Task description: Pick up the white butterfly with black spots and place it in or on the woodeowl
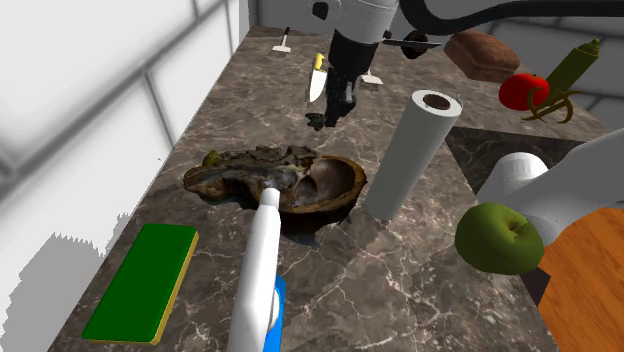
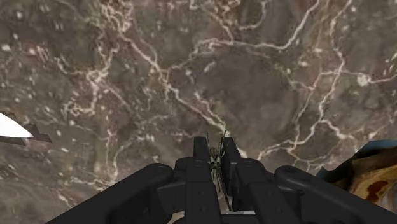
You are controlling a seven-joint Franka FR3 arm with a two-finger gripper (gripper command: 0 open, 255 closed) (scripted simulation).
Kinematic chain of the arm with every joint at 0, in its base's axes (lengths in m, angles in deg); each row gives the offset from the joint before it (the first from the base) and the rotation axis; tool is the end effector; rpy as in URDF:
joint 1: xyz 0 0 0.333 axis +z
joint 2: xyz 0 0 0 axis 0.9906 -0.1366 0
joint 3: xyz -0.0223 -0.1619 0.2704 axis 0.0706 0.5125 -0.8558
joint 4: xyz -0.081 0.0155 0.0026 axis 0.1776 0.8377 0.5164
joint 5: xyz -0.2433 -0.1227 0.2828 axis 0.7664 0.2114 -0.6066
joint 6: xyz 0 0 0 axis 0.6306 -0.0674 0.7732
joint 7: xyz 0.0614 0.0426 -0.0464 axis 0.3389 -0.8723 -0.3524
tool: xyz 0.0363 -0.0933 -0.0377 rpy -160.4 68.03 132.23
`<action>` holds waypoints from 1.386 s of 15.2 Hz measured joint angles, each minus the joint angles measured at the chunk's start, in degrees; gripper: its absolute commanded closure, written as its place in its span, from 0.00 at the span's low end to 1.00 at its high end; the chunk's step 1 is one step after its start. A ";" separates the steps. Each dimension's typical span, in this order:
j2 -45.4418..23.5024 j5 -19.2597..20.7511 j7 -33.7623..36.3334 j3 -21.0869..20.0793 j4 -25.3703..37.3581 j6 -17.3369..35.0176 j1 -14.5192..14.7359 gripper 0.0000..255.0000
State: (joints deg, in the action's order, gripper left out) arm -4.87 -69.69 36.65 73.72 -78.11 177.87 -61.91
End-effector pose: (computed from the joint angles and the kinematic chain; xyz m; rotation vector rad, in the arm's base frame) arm 0.3459 0.2525 0.5720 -2.7351 -1.4950 -0.1431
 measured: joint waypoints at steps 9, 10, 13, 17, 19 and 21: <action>-1.01 0.49 0.17 0.45 7.57 -6.57 -0.31 1.00; -1.12 0.51 0.31 0.42 8.45 -7.34 -0.30 1.00; -1.46 0.65 0.35 0.59 11.29 -9.83 -0.40 1.00; -2.47 0.88 0.59 0.63 15.21 -12.76 -0.52 1.00; -3.09 0.99 0.77 0.60 17.42 -14.34 -0.56 1.00; -3.63 1.12 0.76 0.70 19.43 -15.83 -0.65 1.00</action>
State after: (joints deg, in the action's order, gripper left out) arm -8.50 -68.57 37.41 74.42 -58.68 162.04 -62.56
